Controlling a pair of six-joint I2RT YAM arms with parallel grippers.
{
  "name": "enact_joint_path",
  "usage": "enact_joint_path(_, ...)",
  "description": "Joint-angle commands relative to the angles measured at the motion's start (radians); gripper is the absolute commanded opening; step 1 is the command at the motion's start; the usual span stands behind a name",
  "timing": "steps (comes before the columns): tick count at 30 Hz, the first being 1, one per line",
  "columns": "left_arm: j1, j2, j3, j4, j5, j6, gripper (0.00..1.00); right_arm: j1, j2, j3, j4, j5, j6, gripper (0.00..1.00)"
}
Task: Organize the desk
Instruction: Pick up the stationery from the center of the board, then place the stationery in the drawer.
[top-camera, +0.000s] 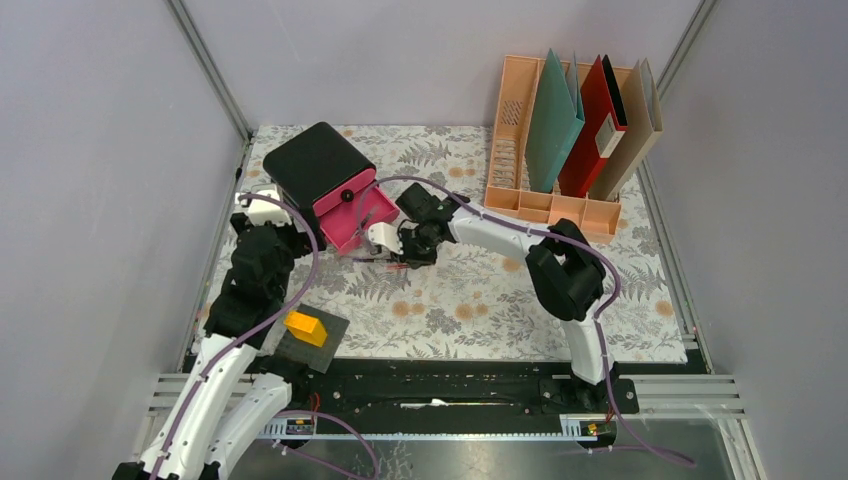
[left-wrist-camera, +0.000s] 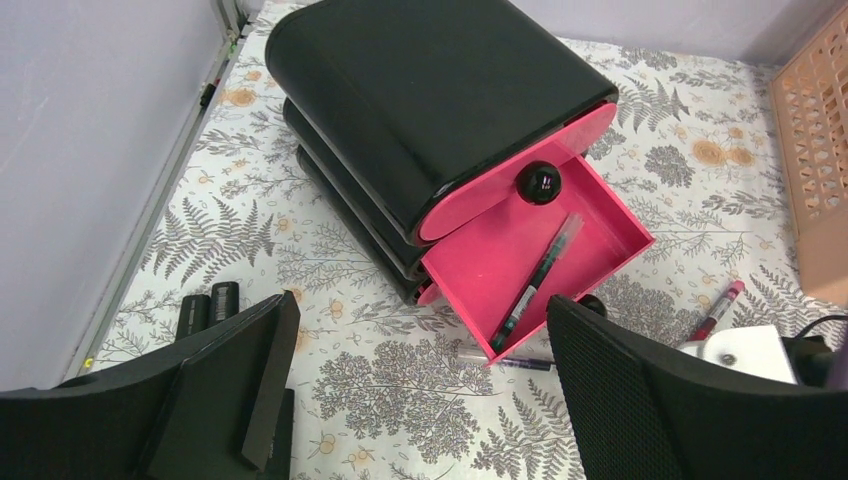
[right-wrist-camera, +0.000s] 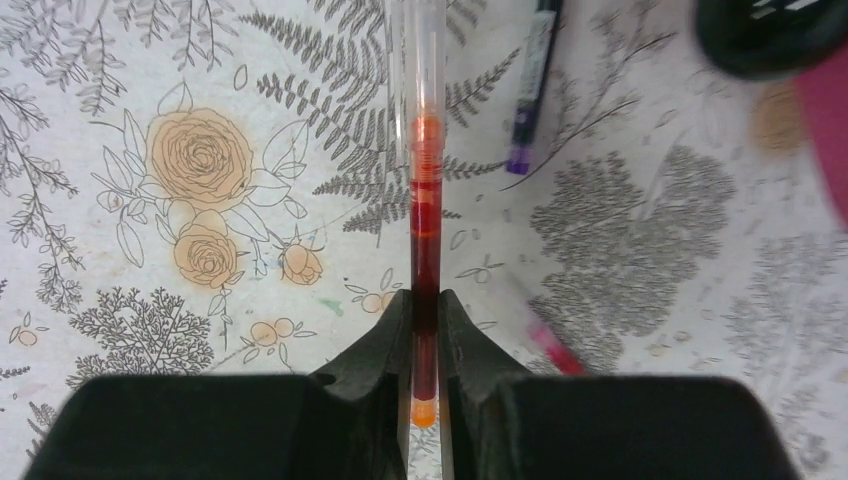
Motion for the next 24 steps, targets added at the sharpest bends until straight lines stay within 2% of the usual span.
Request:
enact_joint_path(1,0.008,-0.043,-0.008,0.062,-0.047,-0.015,0.99,0.013,-0.07,0.116,-0.082,-0.001,-0.05,0.0)
enact_joint_path(8,0.011,-0.112,-0.026,0.084,-0.108,-0.021,0.99,0.037,-0.01,0.368,-0.18,0.121,-0.178,0.0)
enact_joint_path(13,0.012,-0.159,-0.04,0.098,-0.156,-0.021,0.99,0.072,0.066,0.512,-0.178,0.251,-0.315,0.0)
enact_joint_path(22,0.014,-0.18,-0.046,0.103,-0.173,-0.019,0.99,0.123,0.199,0.598,0.023,0.381,-0.441,0.0)
enact_joint_path(24,0.014,-0.18,-0.046,0.104,-0.174,-0.02,0.99,0.129,0.22,0.609,0.063,0.391,-0.445,0.03)
